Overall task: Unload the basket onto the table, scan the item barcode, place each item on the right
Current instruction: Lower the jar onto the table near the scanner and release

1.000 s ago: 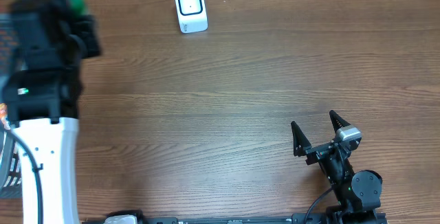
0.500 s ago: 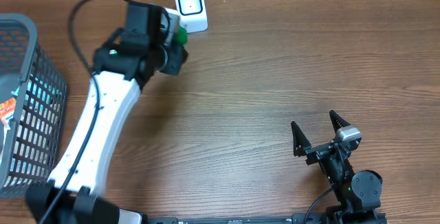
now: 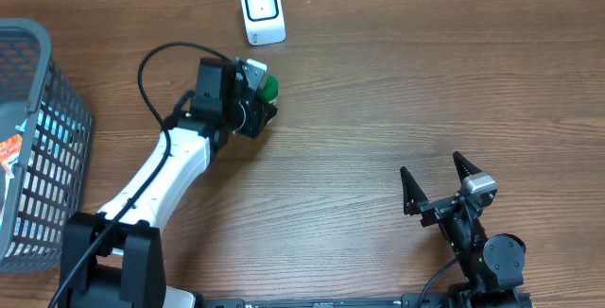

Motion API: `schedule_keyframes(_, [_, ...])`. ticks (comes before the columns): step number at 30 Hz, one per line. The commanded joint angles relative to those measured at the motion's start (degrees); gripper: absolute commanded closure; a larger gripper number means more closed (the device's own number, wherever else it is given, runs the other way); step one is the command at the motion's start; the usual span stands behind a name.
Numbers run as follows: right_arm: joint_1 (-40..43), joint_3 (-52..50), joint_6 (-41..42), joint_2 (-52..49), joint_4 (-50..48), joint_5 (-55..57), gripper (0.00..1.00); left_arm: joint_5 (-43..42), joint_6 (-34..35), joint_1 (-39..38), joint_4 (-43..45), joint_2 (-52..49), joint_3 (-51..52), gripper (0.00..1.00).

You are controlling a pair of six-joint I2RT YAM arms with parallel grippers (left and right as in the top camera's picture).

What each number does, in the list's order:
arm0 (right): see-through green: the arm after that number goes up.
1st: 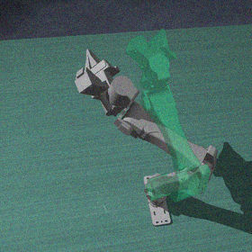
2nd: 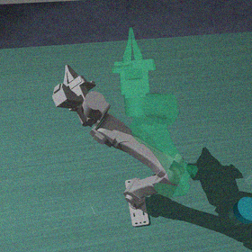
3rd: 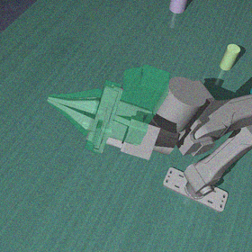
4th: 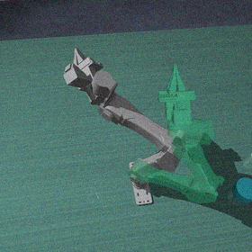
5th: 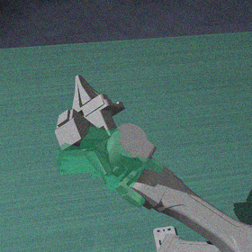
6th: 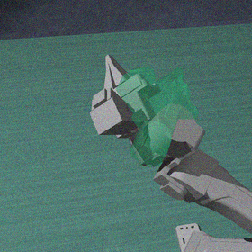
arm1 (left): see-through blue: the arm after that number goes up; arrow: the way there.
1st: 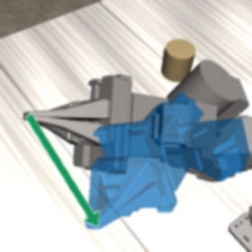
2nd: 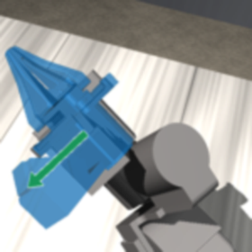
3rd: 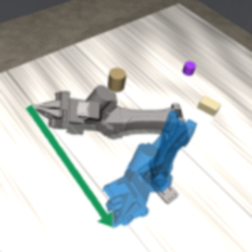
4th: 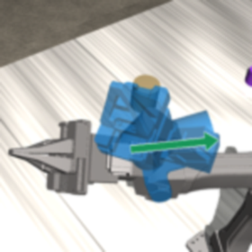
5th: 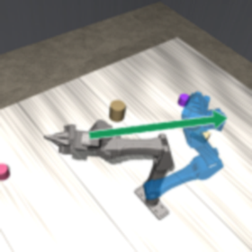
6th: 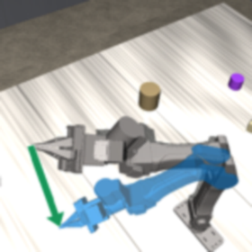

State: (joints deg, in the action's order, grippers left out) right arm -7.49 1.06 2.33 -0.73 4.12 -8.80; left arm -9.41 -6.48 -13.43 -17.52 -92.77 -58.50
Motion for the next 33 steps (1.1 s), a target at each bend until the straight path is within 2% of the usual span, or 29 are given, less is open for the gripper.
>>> schedule_keyframes(1, [0.3,-0.6,-0.3,0.5,-0.2,-0.3,0.00,-1.6,-1.0,-0.1,6.7,-1.0,4.9,0.69])
schedule_keyframes(5, [0.3,-0.6,-0.3,0.5,-0.2,-0.3,0.00,-1.8,-1.0,-0.1,9.7,-3.6,7.0,0.70])
schedule_keyframes(17, [0.3,-0.6,-0.3,0.5,-0.2,-0.3,0.00,-2.7,1.4,-0.1,10.0,-9.2,7.0,0.68])
schedule_keyframes(21, [0.3,-0.6,-0.3,0.5,-0.2,-0.3,0.00,-2.4,1.8,-0.1,8.1,-9.2,7.0,0.61])
schedule_keyframes(25, [0.3,-0.6,-0.3,0.5,-0.2,-0.3,0.00,-1.0,1.8,-0.1,4.2,-9.2,7.0,0.40])
schedule_keyframes(33, [0.3,-0.6,-0.3,0.5,-0.2,-0.3,0.00,0.6,1.8,-0.1,2.1,-9.2,7.0,0.24])
